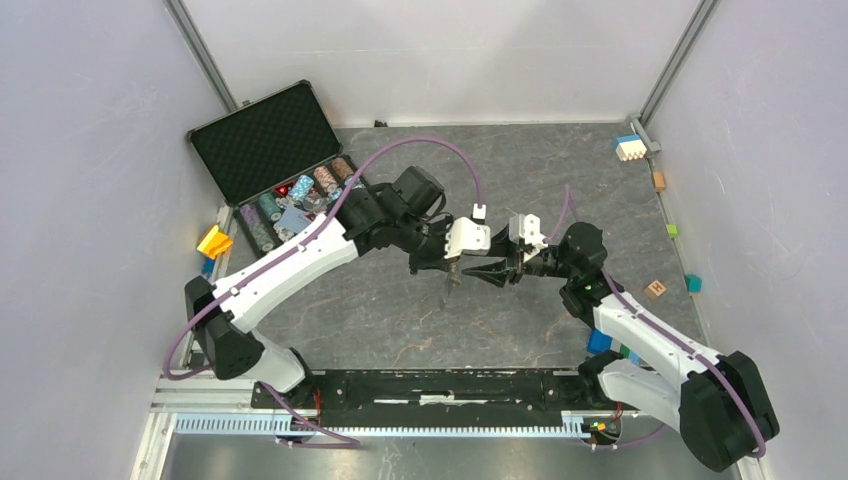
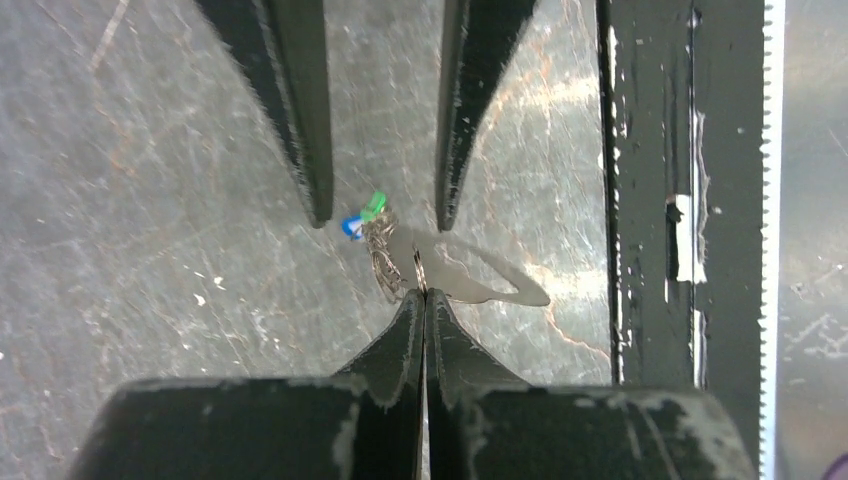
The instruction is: Put the keys on the keyring
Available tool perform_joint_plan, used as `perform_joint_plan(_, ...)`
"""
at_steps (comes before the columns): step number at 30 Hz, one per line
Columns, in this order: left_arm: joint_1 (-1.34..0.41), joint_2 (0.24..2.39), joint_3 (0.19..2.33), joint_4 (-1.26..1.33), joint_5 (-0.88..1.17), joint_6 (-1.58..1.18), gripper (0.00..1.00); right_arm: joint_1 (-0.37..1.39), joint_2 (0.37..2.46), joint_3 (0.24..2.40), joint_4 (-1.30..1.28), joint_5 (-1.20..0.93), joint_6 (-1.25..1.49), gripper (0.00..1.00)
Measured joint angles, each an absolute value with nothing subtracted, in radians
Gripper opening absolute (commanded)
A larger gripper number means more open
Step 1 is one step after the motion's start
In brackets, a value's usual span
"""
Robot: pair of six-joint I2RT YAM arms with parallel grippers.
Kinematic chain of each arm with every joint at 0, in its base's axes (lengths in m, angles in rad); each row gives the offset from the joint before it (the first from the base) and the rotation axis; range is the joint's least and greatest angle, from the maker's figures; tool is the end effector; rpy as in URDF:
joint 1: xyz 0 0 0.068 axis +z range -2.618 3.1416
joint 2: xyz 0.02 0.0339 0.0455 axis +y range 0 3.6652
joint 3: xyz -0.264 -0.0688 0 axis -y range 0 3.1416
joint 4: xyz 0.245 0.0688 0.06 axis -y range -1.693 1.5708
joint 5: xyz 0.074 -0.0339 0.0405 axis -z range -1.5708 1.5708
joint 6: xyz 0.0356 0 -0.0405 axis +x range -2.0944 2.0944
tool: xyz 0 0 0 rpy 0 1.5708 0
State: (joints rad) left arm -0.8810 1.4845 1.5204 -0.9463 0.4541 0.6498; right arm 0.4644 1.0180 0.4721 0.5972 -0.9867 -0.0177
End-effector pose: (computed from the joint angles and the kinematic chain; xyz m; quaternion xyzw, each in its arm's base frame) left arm 0.1820 -0.2452 0.3616 0.6912 0.6141 -0.2480 0.2892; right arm 0.1793 0.1230 0.2671 -0.4782 0.5071 0.4595 0.5504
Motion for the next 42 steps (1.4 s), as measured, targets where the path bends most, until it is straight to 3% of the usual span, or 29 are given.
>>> perform_joint_plan(11, -0.917, 1.527, 1.576, -1.052, 0.393, 0.648, 0.02, 0.479, 1.074, 0.472, 0.677, -1.036, 0.067, 0.37)
perform_joint_plan(18, -0.923, 1.549, 1.591, -1.058, 0.395, 0.648, 0.02, 0.499, 1.096, 0.472, 0.706, -1.057, 0.106, 0.22)
perform_joint_plan(27, -0.925, 1.557, 1.592, -1.062, 0.400, 0.648, 0.02, 0.515, 1.111, 0.472, 0.717, -1.057, 0.110, 0.19)
perform_joint_plan(34, -0.928, 1.558, 1.592, -1.065, 0.403, 0.648, 0.02, 0.524, 1.122, 0.472, 0.707, -1.053, 0.098, 0.01)
perform_joint_plan(42, -0.928, 1.559, 1.592, -1.069, 0.403, 0.648, 0.03, 0.529, 1.121, 0.472, 0.688, -1.039, 0.070, 0.00)
